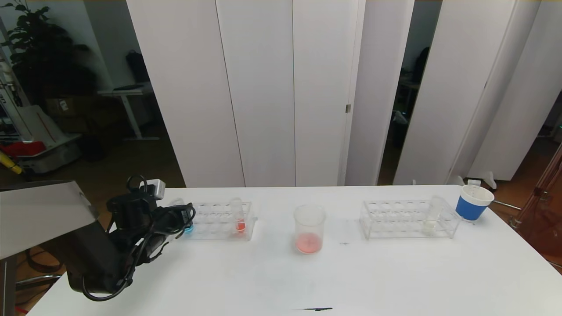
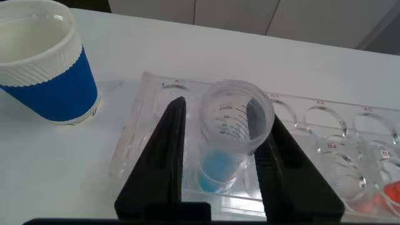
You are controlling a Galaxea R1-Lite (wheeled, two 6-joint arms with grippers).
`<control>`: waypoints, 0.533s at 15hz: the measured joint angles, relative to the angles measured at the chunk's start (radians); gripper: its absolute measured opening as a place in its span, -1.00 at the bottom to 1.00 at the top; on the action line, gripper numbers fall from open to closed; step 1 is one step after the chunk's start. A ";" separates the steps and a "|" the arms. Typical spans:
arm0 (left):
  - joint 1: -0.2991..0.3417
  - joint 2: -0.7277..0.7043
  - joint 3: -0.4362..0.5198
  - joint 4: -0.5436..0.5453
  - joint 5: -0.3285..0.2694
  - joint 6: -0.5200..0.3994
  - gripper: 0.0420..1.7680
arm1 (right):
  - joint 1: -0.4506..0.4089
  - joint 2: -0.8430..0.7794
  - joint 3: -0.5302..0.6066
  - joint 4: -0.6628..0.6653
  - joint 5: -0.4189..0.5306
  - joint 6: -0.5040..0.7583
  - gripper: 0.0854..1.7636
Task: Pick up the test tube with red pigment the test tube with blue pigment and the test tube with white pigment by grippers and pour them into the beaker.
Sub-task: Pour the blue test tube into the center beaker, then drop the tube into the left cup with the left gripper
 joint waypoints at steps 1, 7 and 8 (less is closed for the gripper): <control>0.000 0.001 -0.003 0.002 0.000 0.000 -0.20 | 0.000 0.000 0.000 0.000 0.001 0.000 0.99; -0.003 0.000 -0.007 0.006 -0.002 0.002 -0.24 | 0.000 0.000 0.000 0.000 0.000 0.000 0.99; -0.004 -0.002 -0.007 0.006 -0.002 0.002 -0.26 | 0.000 0.000 0.000 0.000 0.001 0.000 0.99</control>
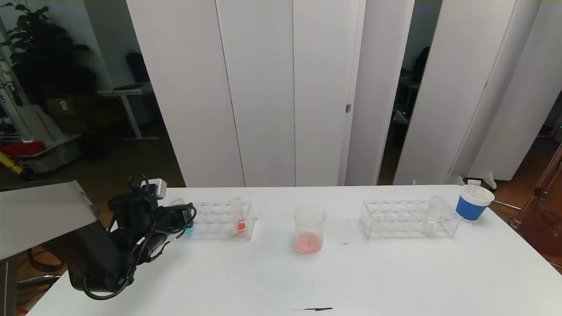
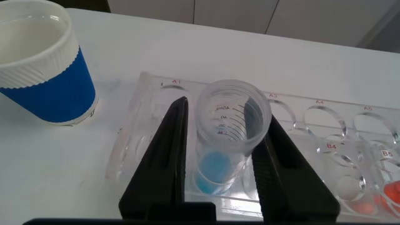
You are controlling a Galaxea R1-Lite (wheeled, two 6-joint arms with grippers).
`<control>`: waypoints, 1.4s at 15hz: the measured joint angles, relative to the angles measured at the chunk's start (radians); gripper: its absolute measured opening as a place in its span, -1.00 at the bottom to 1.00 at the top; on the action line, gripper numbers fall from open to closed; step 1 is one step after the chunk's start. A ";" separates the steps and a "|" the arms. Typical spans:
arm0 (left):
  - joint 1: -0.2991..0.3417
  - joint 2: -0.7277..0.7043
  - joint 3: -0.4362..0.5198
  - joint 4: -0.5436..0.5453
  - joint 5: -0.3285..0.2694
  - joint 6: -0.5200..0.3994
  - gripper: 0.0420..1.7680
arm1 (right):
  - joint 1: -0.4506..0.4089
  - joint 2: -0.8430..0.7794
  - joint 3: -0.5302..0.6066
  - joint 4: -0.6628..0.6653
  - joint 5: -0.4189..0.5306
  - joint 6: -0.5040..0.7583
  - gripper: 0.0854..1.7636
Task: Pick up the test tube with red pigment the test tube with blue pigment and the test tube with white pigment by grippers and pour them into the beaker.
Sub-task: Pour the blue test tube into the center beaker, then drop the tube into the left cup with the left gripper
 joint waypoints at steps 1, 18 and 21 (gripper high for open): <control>0.000 -0.004 0.000 0.002 -0.001 0.000 -0.28 | 0.000 0.000 0.000 0.000 0.000 0.000 0.99; -0.023 -0.153 -0.026 0.019 -0.027 0.026 -0.35 | 0.000 0.000 0.000 0.000 -0.001 0.000 0.99; -0.027 -0.194 -0.040 0.023 -0.056 0.055 -0.35 | 0.000 0.000 0.000 0.000 0.000 0.000 0.99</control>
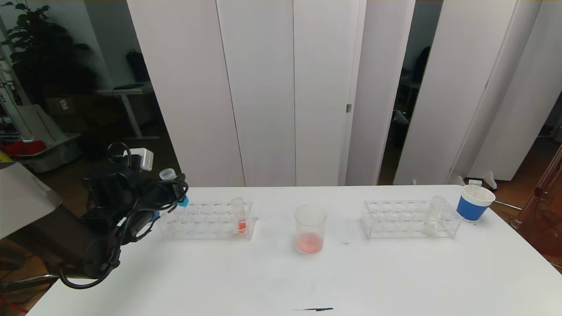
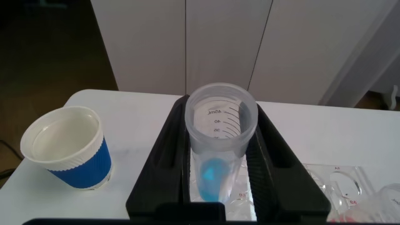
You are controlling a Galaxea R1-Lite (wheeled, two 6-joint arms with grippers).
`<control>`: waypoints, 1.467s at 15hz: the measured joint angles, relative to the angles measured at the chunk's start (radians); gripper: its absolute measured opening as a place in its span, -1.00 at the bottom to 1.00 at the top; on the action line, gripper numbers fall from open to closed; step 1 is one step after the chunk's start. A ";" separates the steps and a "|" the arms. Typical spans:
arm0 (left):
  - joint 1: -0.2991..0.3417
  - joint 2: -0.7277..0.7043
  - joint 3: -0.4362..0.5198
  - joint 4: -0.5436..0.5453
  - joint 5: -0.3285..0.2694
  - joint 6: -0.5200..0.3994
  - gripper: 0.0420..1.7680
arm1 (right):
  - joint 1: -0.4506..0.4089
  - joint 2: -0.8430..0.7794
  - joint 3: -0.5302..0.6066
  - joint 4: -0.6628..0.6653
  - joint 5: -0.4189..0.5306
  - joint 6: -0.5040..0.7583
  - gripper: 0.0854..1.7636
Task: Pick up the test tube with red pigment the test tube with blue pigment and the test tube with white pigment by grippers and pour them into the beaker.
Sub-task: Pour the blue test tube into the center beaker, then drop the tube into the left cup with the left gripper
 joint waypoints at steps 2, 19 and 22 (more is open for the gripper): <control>-0.018 -0.037 -0.019 0.018 -0.005 0.003 -0.35 | 0.000 0.000 0.000 0.000 -0.001 0.000 0.99; -0.370 0.006 -0.313 0.088 -0.190 0.420 -0.35 | 0.000 0.000 0.000 0.000 0.000 0.000 0.99; -0.385 0.078 -0.362 0.079 -0.253 0.551 -0.35 | 0.000 0.000 0.000 0.000 0.000 0.000 0.99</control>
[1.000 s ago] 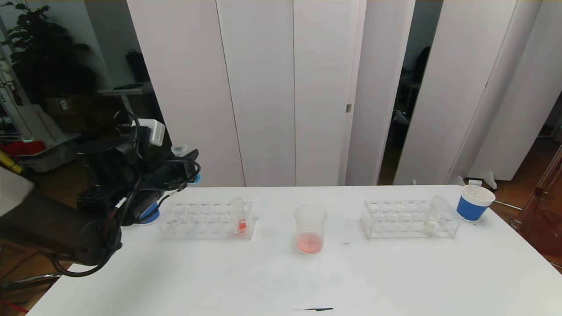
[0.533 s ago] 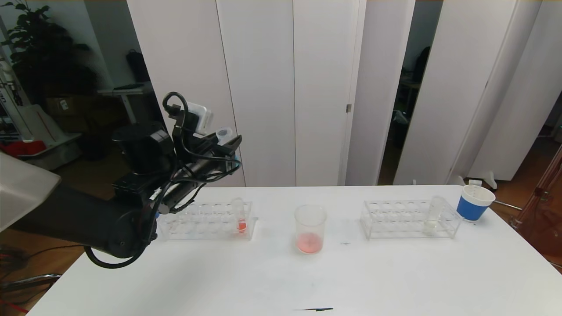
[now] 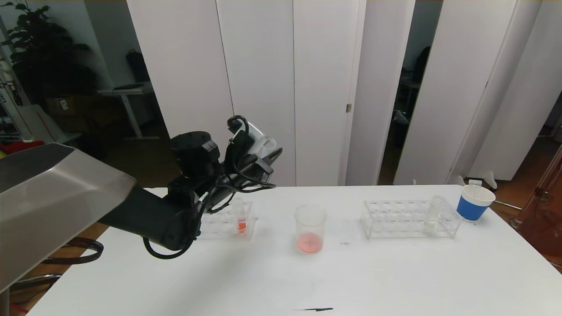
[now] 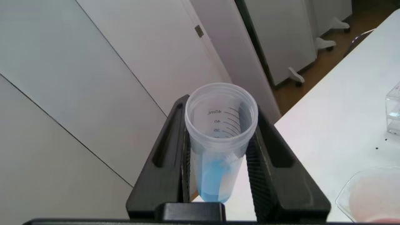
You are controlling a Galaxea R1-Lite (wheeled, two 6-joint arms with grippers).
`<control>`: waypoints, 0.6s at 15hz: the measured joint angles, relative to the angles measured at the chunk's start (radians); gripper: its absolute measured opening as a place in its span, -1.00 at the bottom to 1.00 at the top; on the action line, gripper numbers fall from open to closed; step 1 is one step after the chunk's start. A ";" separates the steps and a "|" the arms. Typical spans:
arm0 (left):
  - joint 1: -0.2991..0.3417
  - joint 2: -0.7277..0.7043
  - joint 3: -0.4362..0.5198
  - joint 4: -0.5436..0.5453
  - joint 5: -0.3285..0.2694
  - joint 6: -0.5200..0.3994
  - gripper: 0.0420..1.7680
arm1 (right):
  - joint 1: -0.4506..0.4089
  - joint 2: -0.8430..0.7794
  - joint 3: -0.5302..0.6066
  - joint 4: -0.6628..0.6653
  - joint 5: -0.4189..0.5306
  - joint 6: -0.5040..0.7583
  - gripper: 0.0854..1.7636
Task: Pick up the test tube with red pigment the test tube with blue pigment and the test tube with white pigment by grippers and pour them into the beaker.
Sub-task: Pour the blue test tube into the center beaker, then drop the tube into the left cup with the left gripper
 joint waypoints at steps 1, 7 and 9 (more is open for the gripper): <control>-0.003 0.021 -0.008 -0.015 -0.021 0.026 -0.35 | 0.000 0.000 0.000 0.000 0.000 0.000 0.99; -0.042 0.113 -0.015 -0.122 -0.076 0.234 -0.35 | 0.000 0.000 0.000 0.000 0.000 0.000 0.99; -0.050 0.137 -0.005 -0.163 -0.092 0.316 -0.35 | 0.000 0.000 0.000 0.000 0.000 0.000 0.99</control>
